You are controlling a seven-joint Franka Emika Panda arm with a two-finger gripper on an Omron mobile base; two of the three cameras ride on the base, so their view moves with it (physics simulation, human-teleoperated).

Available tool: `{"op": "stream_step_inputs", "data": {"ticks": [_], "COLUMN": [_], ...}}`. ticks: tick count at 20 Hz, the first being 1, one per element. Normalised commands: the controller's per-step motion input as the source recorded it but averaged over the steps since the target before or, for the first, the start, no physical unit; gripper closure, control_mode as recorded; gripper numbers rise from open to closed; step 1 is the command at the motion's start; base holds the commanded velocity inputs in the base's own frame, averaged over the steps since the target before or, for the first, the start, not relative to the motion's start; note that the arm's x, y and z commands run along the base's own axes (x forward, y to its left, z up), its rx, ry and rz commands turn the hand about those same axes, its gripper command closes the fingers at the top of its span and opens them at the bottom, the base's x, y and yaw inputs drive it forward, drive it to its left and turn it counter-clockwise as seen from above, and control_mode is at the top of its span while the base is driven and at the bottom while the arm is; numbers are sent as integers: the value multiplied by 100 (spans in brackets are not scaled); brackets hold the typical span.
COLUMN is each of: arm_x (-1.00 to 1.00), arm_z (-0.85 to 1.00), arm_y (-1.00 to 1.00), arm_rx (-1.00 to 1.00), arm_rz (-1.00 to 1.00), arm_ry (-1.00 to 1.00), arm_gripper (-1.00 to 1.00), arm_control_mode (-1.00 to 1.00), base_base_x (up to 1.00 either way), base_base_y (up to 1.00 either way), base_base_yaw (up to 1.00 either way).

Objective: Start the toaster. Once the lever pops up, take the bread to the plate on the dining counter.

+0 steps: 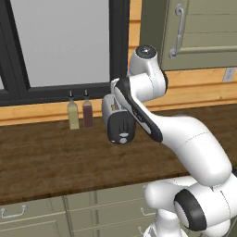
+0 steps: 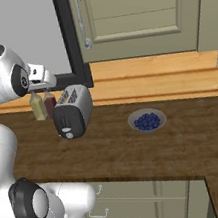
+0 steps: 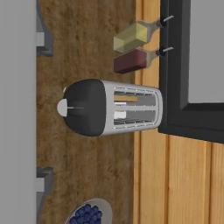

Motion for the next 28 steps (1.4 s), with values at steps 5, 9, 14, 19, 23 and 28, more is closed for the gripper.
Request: {"op": "stream_step_inputs", "data": {"ticks": [5, 9, 14, 19, 23, 28], "arm_x": [0, 0, 0, 0, 0, 0], "arm_z": [0, 0, 0, 0, 0, 0], "arm_y": [0, 0, 0, 0, 0, 0], "arm_rx": [0, 0, 0, 0, 0, 0], "arm_rz": [0, 0, 0, 0, 0, 0], "arm_ry": [0, 0, 0, 0, 0, 0], "arm_gripper": [-100, -100, -100, -100, -100, -100], "arm_control_mode": [-100, -100, -100, -100, -100, -100], "base_base_x": [0, 0, 0, 0, 0, 0], "base_base_y": [0, 0, 0, 0, 0, 0], "base_base_yaw": [0, 0, 0, 0, 0, 0]}}
